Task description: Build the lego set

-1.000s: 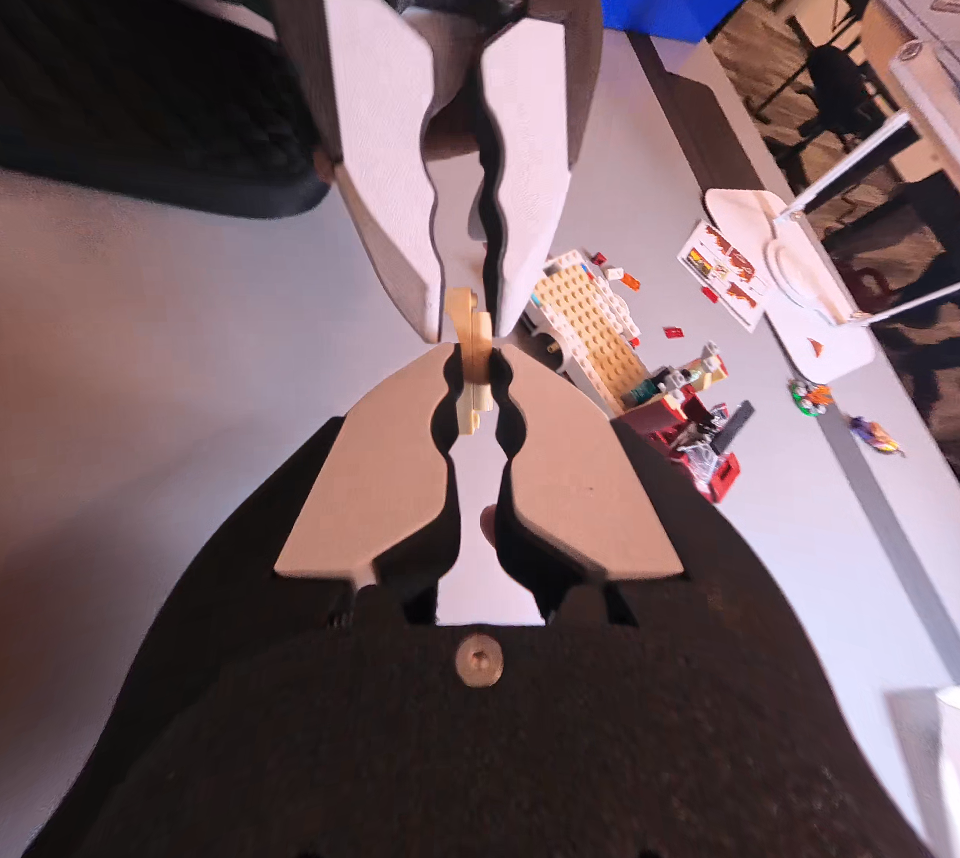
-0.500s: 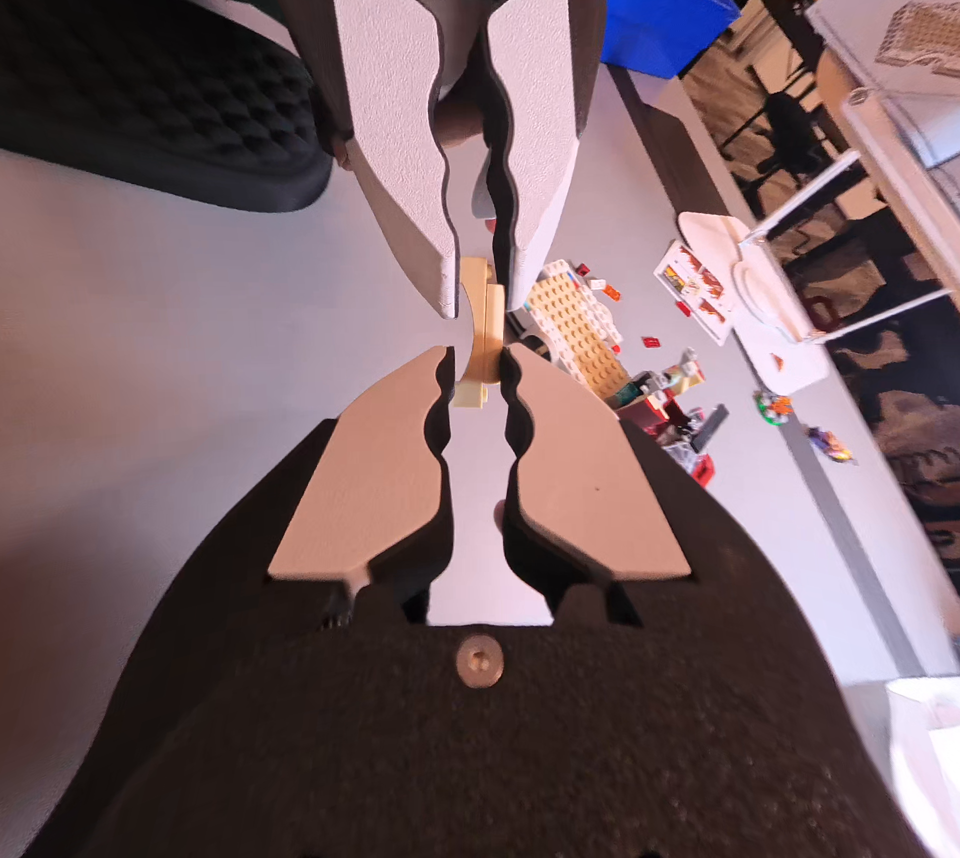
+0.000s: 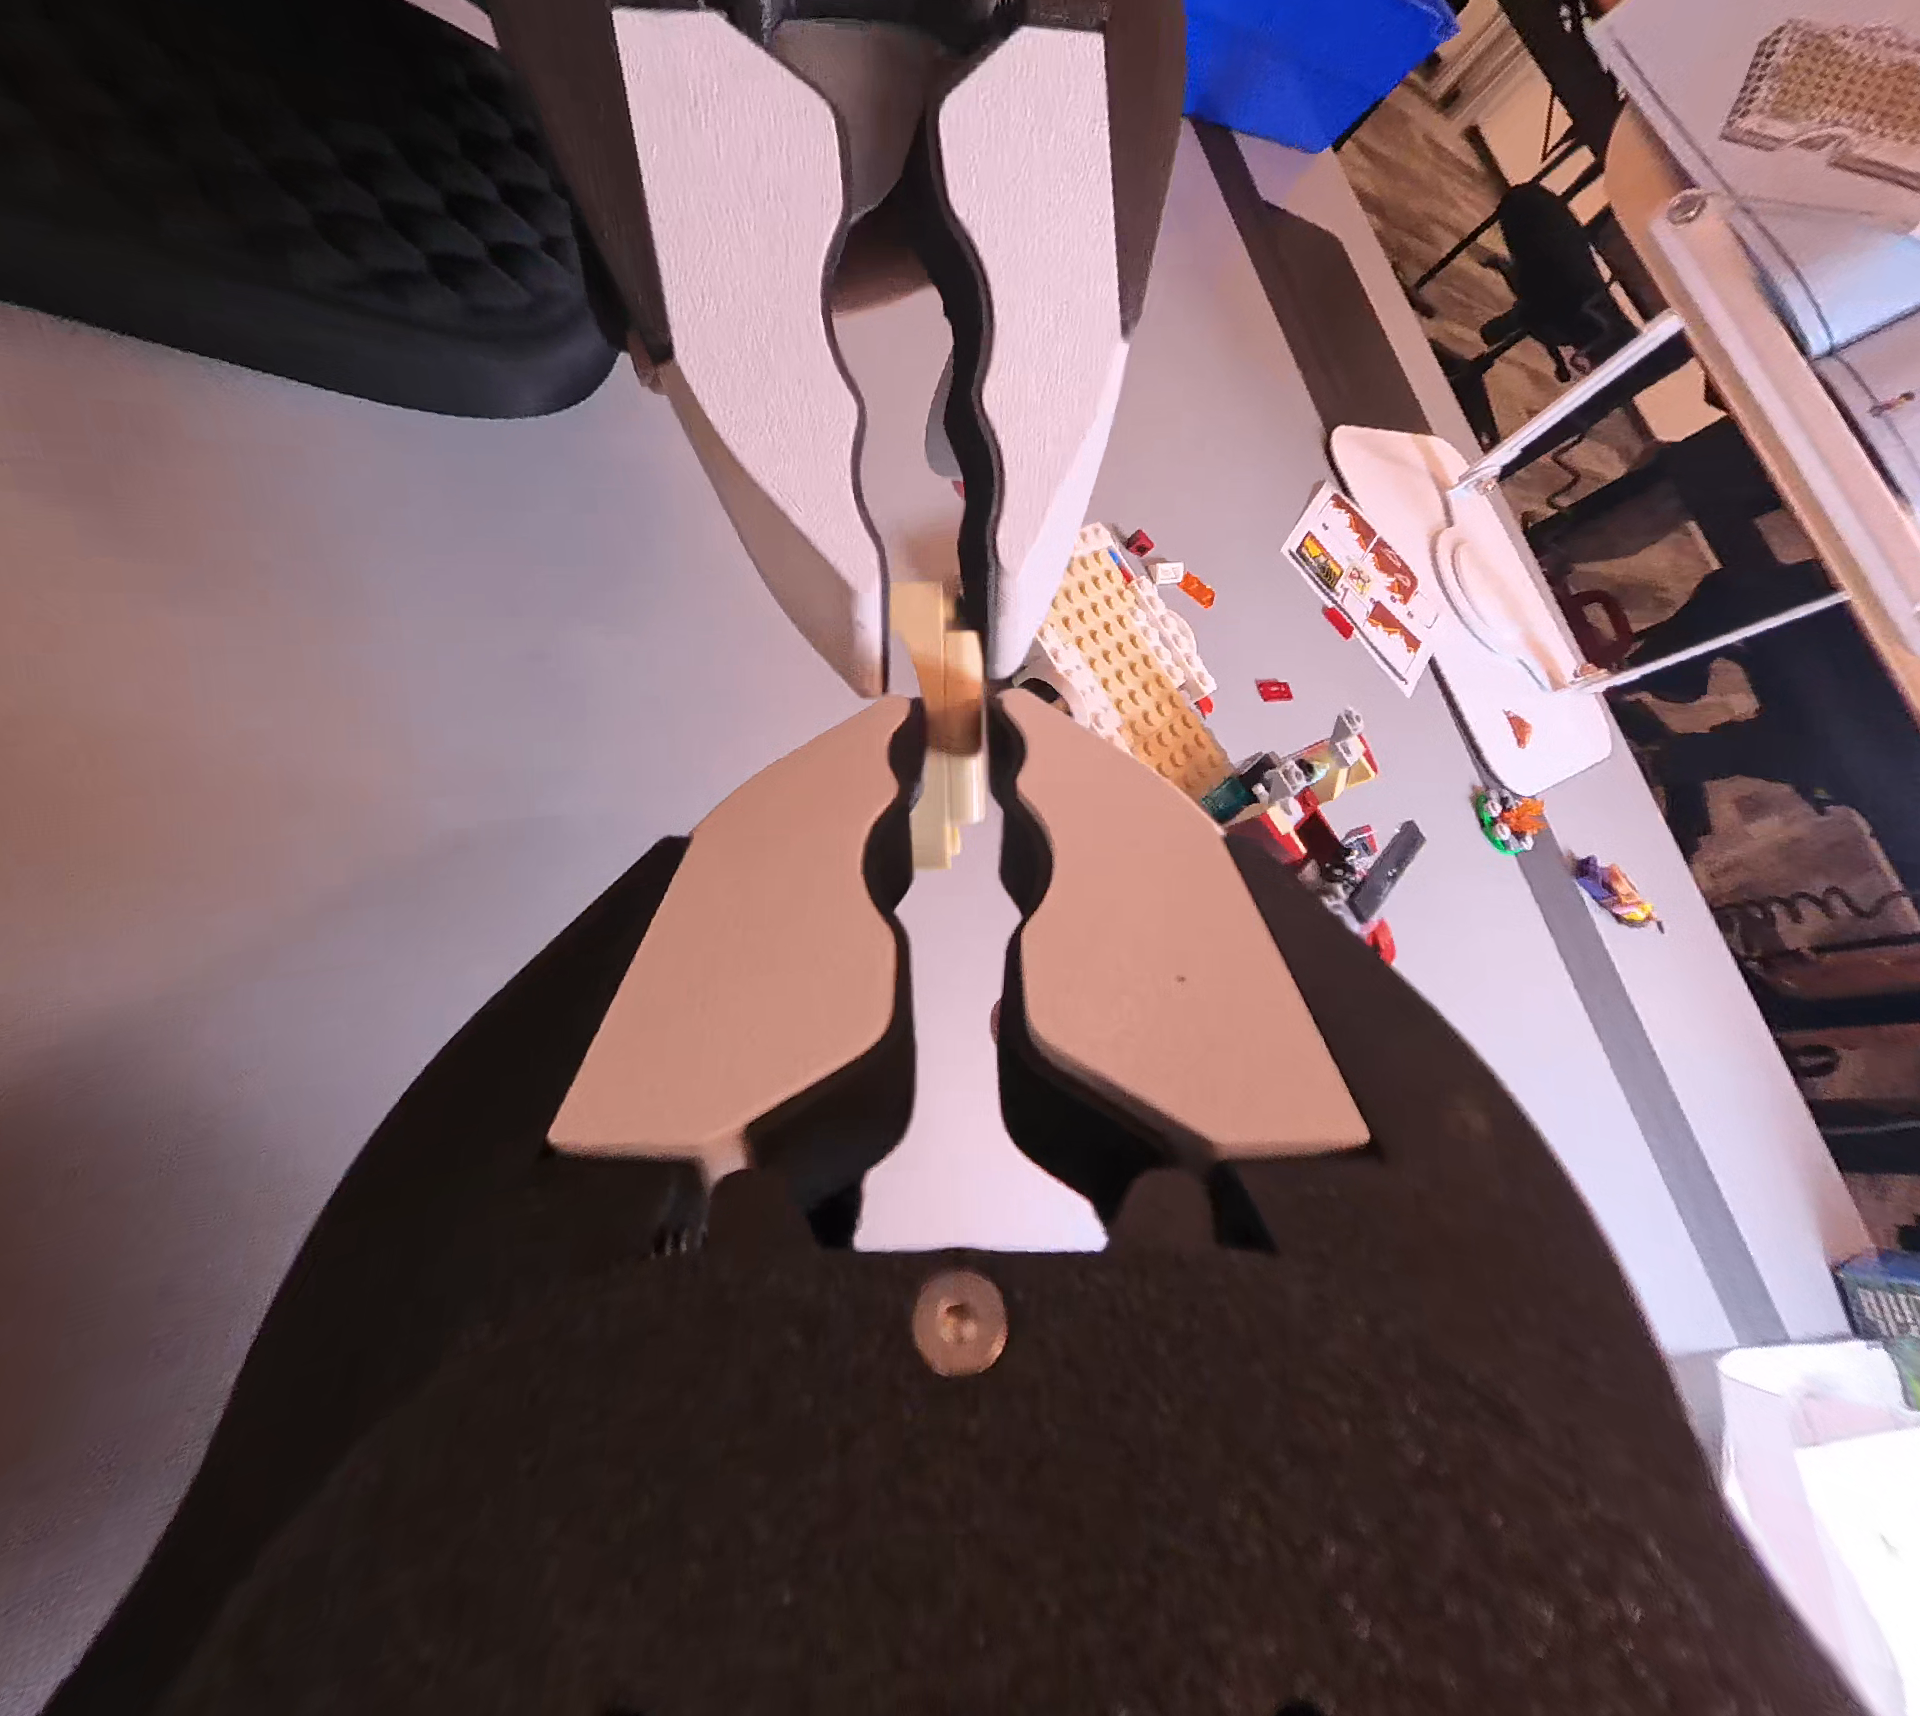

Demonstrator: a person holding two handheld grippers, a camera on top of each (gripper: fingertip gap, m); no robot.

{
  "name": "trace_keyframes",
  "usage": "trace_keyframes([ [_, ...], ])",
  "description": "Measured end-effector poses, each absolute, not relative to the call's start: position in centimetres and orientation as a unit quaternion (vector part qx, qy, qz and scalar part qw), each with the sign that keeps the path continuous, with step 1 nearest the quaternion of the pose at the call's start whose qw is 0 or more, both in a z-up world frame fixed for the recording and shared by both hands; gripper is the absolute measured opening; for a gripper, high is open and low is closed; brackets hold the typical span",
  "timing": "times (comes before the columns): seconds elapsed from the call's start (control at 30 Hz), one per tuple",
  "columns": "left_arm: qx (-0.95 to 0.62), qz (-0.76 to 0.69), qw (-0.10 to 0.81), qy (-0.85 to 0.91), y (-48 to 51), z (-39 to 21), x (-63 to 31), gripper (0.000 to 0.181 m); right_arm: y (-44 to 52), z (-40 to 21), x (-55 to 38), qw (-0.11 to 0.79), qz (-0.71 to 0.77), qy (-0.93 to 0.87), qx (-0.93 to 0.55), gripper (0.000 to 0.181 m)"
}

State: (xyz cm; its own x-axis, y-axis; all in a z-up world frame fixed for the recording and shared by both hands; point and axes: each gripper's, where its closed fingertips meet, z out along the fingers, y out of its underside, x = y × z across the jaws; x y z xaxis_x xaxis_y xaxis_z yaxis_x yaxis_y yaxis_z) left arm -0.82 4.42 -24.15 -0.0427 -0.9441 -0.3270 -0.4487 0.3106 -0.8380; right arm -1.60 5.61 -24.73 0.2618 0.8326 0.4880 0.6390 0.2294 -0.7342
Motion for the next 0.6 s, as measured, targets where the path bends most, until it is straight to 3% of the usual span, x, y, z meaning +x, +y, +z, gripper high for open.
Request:
trace_keyframes([
  [0.6,-0.552,-0.268,0.432,0.661,4.8,-25.3,-1.2,0.017,6.1,-26.2,-2.1,0.492,0.116,-0.59,-0.629,0.01],
])
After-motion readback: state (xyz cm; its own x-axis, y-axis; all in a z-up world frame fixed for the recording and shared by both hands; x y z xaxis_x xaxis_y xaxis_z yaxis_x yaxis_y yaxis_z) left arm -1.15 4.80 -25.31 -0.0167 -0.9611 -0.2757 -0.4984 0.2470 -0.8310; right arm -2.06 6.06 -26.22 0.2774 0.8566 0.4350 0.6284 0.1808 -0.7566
